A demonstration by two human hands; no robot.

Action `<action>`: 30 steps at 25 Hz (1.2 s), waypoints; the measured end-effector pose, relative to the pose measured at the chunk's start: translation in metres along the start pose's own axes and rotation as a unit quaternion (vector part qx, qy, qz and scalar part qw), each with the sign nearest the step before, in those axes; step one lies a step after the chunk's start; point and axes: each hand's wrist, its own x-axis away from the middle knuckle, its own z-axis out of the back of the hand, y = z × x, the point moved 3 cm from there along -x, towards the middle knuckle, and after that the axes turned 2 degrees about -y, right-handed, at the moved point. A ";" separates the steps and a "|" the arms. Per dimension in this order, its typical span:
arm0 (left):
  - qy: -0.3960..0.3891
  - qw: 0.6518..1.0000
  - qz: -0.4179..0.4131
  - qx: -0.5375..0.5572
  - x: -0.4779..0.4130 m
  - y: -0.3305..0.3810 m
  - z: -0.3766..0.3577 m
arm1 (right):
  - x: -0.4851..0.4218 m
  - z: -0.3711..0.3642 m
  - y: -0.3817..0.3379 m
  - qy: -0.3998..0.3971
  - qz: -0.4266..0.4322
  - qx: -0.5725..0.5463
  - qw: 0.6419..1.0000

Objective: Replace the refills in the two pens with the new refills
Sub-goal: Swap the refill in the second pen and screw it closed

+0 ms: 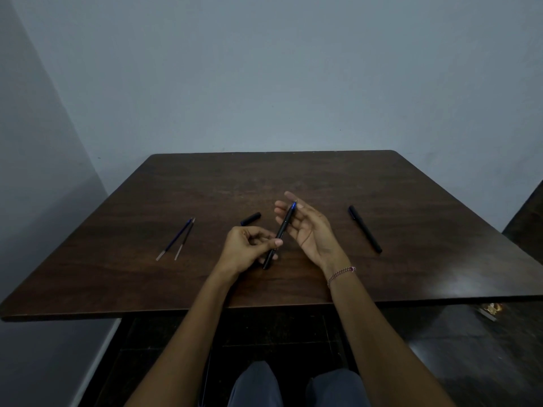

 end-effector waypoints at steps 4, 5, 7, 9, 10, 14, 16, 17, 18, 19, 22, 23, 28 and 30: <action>0.002 1.000 -0.003 0.005 0.000 -0.001 0.001 | 0.001 -0.003 0.002 -0.024 -0.020 0.008 0.999; 0.002 1.000 -0.003 0.006 -0.001 -0.001 0.001 | 0.001 -0.004 0.002 -0.025 -0.020 0.011 0.999; 0.002 1.000 -0.003 0.010 -0.001 -0.002 0.001 | 0.001 -0.005 0.002 -0.026 -0.015 0.020 0.999; 0.002 1.000 -0.003 0.012 -0.001 -0.002 0.001 | 0.001 -0.005 0.003 -0.025 -0.007 0.034 0.999; 0.001 1.000 -0.002 0.012 -0.001 -0.002 0.001 | 0.001 -0.004 0.003 -0.021 -0.003 0.042 0.999; -0.002 1.000 0.001 0.018 0.000 -0.001 0.000 | 0.001 -0.001 0.003 -0.002 0.012 0.070 0.997; -0.004 1.000 0.000 0.020 0.001 -0.001 0.000 | 0.001 0.000 0.003 0.006 0.018 0.081 0.997; -0.004 1.000 -0.001 0.021 0.001 -0.001 -0.001 | 0.001 0.000 0.003 0.013 0.020 0.087 0.996; -0.004 1.000 0.000 0.022 0.001 -0.001 -0.001 | 0.001 0.001 0.003 0.020 0.023 0.095 0.995; -0.004 1.000 0.002 0.021 0.001 0.000 -0.001 | 0.001 0.002 0.004 0.027 0.025 0.104 0.994; -0.005 1.000 0.003 0.015 0.001 0.000 -0.002 | 0.000 0.004 0.006 0.048 0.031 0.130 0.990; -0.001 1.000 0.001 0.015 0.001 0.000 -0.001 | -0.001 0.004 0.007 0.052 0.032 0.133 0.989; 0.046 0.998 -0.004 0.031 -0.001 -0.002 0.002 | -0.005 0.011 0.014 0.088 0.024 0.184 0.979; 0.073 0.996 -0.004 0.047 -0.001 -0.002 0.004 | -0.009 0.013 0.019 0.105 0.016 0.247 0.963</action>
